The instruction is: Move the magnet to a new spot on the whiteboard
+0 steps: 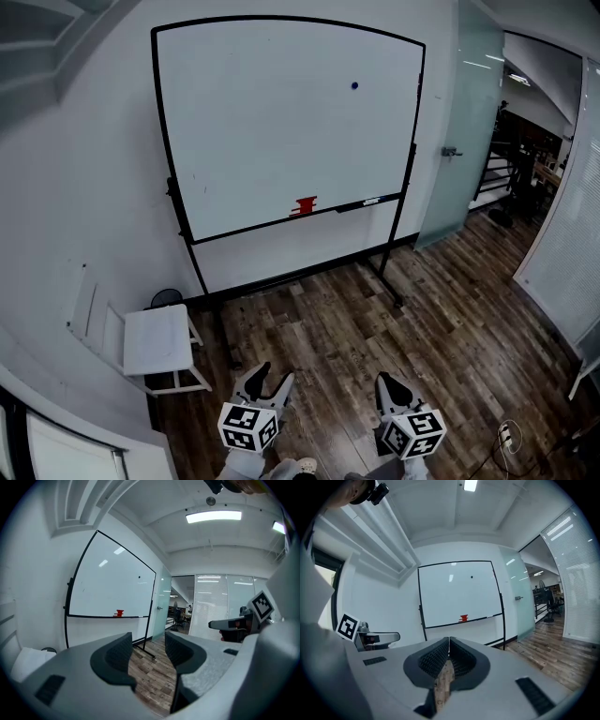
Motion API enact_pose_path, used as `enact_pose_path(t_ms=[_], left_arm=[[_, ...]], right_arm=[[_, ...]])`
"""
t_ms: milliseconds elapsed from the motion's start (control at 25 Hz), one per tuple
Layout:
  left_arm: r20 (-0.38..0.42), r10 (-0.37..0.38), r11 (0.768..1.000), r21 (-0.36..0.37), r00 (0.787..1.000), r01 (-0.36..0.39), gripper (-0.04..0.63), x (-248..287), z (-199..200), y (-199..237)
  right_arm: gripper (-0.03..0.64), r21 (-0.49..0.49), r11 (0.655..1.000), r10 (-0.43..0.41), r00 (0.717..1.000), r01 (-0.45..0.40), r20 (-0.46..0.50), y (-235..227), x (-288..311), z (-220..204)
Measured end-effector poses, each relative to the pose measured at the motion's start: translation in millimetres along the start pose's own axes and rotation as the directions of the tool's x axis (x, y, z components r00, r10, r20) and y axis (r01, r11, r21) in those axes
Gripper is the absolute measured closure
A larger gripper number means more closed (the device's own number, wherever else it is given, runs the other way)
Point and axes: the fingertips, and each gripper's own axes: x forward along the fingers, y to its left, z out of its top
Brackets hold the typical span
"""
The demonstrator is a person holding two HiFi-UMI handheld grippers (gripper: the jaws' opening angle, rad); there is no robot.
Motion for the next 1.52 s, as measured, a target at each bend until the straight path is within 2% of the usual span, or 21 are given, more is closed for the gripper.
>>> enact_pose_path(t_ms=[280,560,960,1520], left_arm=[[-0.006,-0.012,1.0,0.015,1.0,0.012,0.382,23,0,27],[-0.034,-0.03,0.999,0.012,0.999,0.031,0.382,34,-3,30],[-0.054,-0.01,1.0,0.025,0.998,0.012,0.382,55,-8,47],[-0.038,0.003,0.999,0.044,0.999,-0.001,0.382,152,24,71]], right_arm=[[0.589,-0.002,1.0,-0.01,1.0,0.01,0.012,0,38,0],[0.589,0.02,1.0,-0.009,1.0,0.01,-0.012,-3,53,-4],[0.589,0.027,1.0,0.004,1.0,-0.004,-0.02,-16,84,-6],[0.589,0.036,0.999,0.018,1.0,-0.017,-0.009,-77,168,23]])
